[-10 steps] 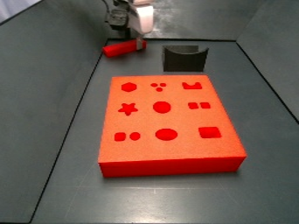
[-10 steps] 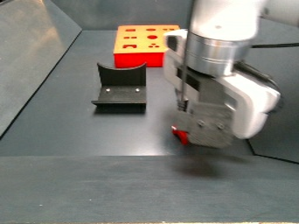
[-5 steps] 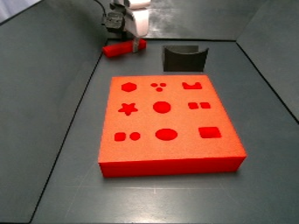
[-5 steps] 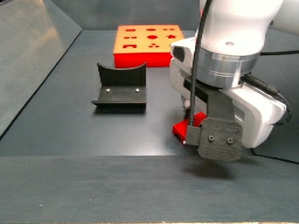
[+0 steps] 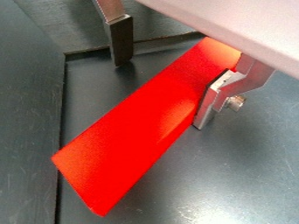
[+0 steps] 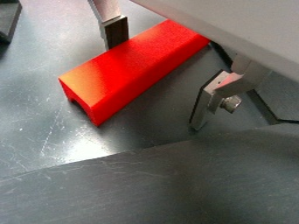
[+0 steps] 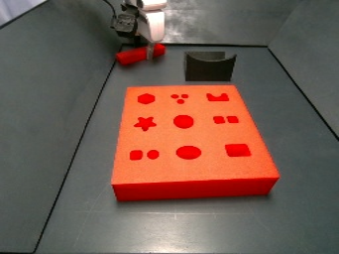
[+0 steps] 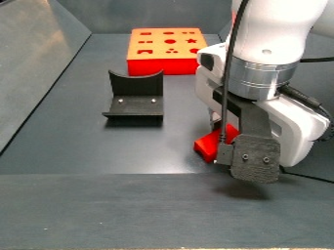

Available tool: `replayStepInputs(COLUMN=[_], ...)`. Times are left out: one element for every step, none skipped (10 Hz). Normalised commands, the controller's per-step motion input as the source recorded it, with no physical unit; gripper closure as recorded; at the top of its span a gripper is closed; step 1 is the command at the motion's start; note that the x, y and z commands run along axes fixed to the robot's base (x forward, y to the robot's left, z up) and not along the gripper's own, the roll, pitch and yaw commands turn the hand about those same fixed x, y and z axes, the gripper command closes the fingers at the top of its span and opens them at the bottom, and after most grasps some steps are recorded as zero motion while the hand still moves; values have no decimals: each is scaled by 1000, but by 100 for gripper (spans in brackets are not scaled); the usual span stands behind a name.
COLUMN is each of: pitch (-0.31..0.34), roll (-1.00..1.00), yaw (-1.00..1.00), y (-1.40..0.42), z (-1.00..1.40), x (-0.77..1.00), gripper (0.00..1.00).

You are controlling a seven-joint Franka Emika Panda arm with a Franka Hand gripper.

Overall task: Pick up the arch object. Move up. Place the arch object on the fixture. Regrasp the arch object. Rotate the arch object. Move to above the board. Insert the arch object.
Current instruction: Pick up the arch object.

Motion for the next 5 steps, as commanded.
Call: replayStepInputs(pitch=[-194,-80,0,0,0], roll=[-140,-93,0,0,0], yaw=[-31,-23,0,0,0], y=[0,37,0,0,0], z=[-200,-126,0,0,0], x=[0,0,0,0,0], gripper=[0,0,0,100,100])
